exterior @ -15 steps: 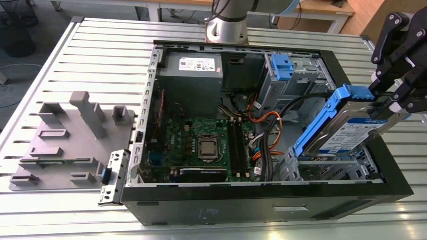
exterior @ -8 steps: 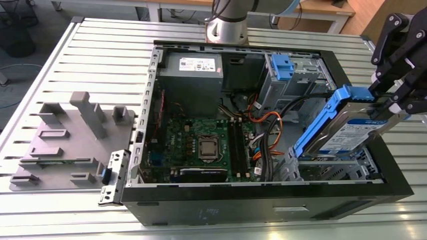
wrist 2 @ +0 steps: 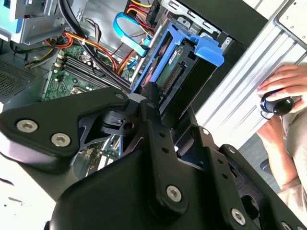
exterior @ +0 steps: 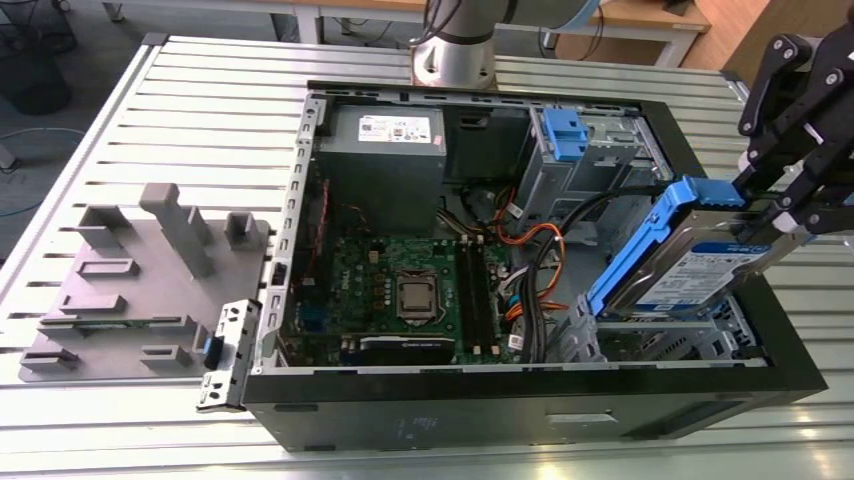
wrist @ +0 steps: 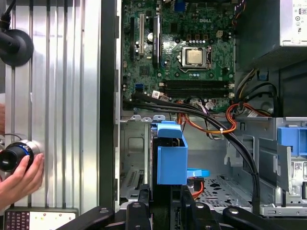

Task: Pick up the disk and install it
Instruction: 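Insert the disk into the insertion slot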

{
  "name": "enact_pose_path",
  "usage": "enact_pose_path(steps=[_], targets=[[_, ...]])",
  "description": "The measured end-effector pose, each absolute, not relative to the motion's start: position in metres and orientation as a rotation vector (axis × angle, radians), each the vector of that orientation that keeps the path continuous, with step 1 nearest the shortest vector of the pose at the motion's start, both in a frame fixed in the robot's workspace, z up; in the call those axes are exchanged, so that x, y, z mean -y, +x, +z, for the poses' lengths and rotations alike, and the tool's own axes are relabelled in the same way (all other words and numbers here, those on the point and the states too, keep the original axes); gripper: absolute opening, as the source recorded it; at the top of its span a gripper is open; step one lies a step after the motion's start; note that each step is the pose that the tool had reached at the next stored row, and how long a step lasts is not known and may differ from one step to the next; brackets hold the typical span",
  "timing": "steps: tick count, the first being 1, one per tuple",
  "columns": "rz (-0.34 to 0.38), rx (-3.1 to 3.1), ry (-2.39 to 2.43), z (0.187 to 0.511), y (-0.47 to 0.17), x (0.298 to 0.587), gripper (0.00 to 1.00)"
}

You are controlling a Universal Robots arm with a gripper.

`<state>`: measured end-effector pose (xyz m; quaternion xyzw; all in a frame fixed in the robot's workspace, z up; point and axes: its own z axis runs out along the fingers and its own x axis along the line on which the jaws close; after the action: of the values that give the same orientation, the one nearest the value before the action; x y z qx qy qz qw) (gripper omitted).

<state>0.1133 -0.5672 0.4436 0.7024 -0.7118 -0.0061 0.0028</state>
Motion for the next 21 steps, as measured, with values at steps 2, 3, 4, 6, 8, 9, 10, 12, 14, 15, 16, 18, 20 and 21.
enact_pose_path(steps=[2, 3, 4, 6, 8, 9, 10, 12, 14, 15, 16, 18, 20, 21], targets=[[-0.019, 2.232, 2.203, 0.441, 0.113, 0.567, 0.35], [-0.019, 2.232, 2.203, 0.439, 0.113, 0.567, 0.35], [-0.019, 2.232, 2.203, 0.438, 0.113, 0.568, 0.35], [-0.019, 2.232, 2.203, 0.435, 0.113, 0.568, 0.35], [-0.019, 2.232, 2.203, 0.431, 0.113, 0.568, 0.35], [-0.019, 2.232, 2.203, 0.43, 0.113, 0.568, 0.35], [-0.019, 2.232, 2.203, 0.429, 0.113, 0.568, 0.35], [-0.019, 2.232, 2.203, 0.429, 0.113, 0.568, 0.35], [-0.019, 2.232, 2.203, 0.429, 0.113, 0.568, 0.35], [-0.019, 2.232, 2.203, 0.429, 0.113, 0.568, 0.35], [-0.019, 2.232, 2.203, 0.429, 0.113, 0.568, 0.35], [-0.019, 2.232, 2.203, 0.427, 0.113, 0.568, 0.35], [-0.019, 2.232, 2.203, 0.423, 0.113, 0.568, 0.35], [-0.019, 2.232, 2.203, 0.422, 0.113, 0.568, 0.35]])
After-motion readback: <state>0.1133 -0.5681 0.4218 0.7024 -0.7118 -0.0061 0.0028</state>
